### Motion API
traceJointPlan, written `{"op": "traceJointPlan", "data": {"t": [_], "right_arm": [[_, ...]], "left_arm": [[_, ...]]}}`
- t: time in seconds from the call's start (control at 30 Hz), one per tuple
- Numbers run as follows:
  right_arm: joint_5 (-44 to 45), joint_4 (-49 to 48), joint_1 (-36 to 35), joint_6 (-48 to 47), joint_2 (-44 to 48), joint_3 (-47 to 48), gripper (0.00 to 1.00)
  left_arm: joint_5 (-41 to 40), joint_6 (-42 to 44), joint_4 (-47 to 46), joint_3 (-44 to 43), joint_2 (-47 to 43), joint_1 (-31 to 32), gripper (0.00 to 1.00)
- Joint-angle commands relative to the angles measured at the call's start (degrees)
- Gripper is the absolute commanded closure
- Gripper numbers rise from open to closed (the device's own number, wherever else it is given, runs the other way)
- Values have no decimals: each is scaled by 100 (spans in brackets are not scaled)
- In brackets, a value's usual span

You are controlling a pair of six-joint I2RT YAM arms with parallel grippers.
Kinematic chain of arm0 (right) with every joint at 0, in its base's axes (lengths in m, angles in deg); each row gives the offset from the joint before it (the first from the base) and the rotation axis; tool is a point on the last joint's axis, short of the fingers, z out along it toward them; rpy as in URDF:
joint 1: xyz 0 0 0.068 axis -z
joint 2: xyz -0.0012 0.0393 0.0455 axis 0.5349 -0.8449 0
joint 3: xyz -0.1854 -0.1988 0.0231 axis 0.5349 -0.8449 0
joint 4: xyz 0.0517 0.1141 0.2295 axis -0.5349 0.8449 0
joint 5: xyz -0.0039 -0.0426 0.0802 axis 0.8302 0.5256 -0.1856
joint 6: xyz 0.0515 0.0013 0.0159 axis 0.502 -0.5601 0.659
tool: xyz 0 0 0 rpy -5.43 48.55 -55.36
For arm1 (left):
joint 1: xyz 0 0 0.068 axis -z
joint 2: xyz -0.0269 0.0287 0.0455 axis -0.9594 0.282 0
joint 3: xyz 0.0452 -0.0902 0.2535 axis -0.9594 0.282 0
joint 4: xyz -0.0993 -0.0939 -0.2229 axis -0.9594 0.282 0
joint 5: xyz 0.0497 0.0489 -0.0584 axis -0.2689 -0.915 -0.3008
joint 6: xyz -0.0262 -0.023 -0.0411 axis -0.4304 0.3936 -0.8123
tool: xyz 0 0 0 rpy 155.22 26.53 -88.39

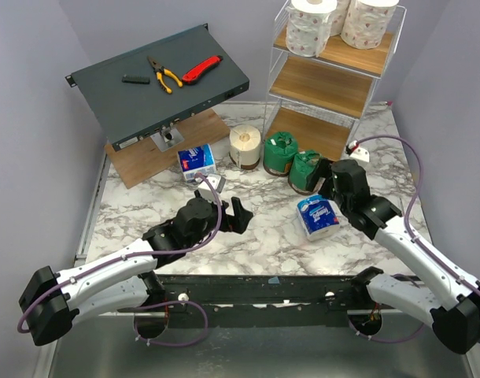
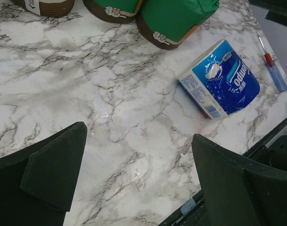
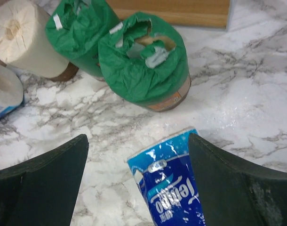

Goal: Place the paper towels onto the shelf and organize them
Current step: Adjust the paper towel at the center of the board.

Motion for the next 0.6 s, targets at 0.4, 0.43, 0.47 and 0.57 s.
{"op": "traceJointPlan", "data": {"t": [0.4,0.43,0.47,0.57], "right_arm": [[-164,609,-37,214,-194,96,15],[-174,691,-36,325,-139,6,14],[-207,772,-40,417,-102,-85,13],[-469,856,-41,663,-53,-306,12]], "left_arm": [[-508,-474,605,132,-528,-17,2],[-520,-465,576,132,-498,-17,2],[-526,-465,542,124,-459,-17,2],[-484,-473,493,50,-281,-17,2]]}}
